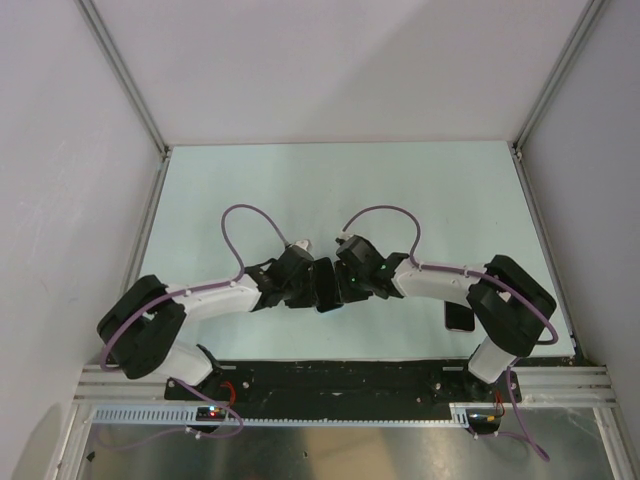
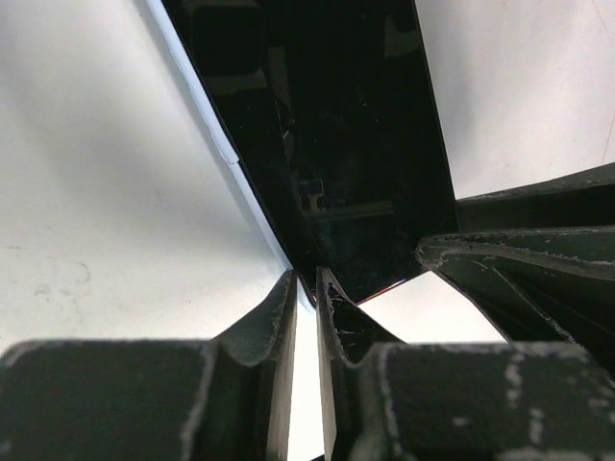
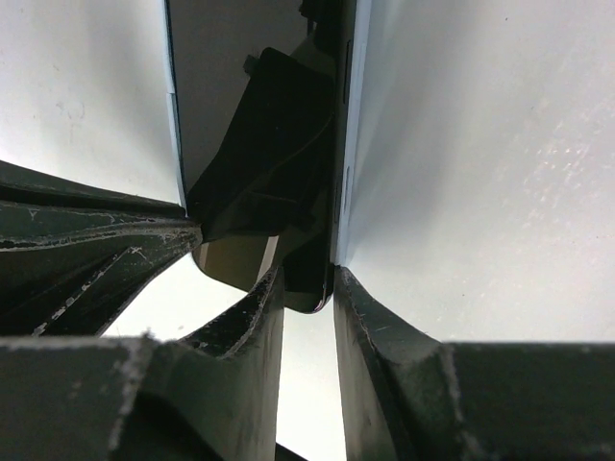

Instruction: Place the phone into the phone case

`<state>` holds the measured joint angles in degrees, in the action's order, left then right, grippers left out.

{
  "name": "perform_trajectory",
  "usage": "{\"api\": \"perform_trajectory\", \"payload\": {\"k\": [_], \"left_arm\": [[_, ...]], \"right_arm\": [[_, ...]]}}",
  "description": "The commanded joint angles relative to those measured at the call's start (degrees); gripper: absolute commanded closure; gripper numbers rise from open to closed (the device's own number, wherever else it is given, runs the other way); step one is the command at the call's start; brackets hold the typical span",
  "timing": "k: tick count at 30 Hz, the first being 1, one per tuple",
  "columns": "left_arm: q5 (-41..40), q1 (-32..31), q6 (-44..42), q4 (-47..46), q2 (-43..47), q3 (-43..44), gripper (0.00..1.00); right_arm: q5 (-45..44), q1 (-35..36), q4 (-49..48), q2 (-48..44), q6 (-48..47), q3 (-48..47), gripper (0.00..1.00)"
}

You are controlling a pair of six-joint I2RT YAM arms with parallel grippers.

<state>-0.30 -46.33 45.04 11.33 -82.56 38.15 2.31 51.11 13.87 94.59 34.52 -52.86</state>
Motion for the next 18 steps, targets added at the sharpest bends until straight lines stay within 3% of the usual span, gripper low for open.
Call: {"api": "perform_trajectory", "payload": {"k": [1,13,18], "left_arm": [[-0.8,-0.6,0.6,-1.2,-4.0,-2.4,0.84],[-1.2,-0.4,0.4,-2.6,-5.8,-2.4,0.85],[-1.4,0.6,0.6,-2.5,-5.6,-1.7,0.85]], "right_arm": [[0.3,2.2,-0.8,2.1,0.6,-1.5,0.72],[-0.1,5.9,0.1,5.1,2.2,-2.8,0.75],[-1.0,7.5,1.4,6.2,3.9,-3.1,0.85]]}}
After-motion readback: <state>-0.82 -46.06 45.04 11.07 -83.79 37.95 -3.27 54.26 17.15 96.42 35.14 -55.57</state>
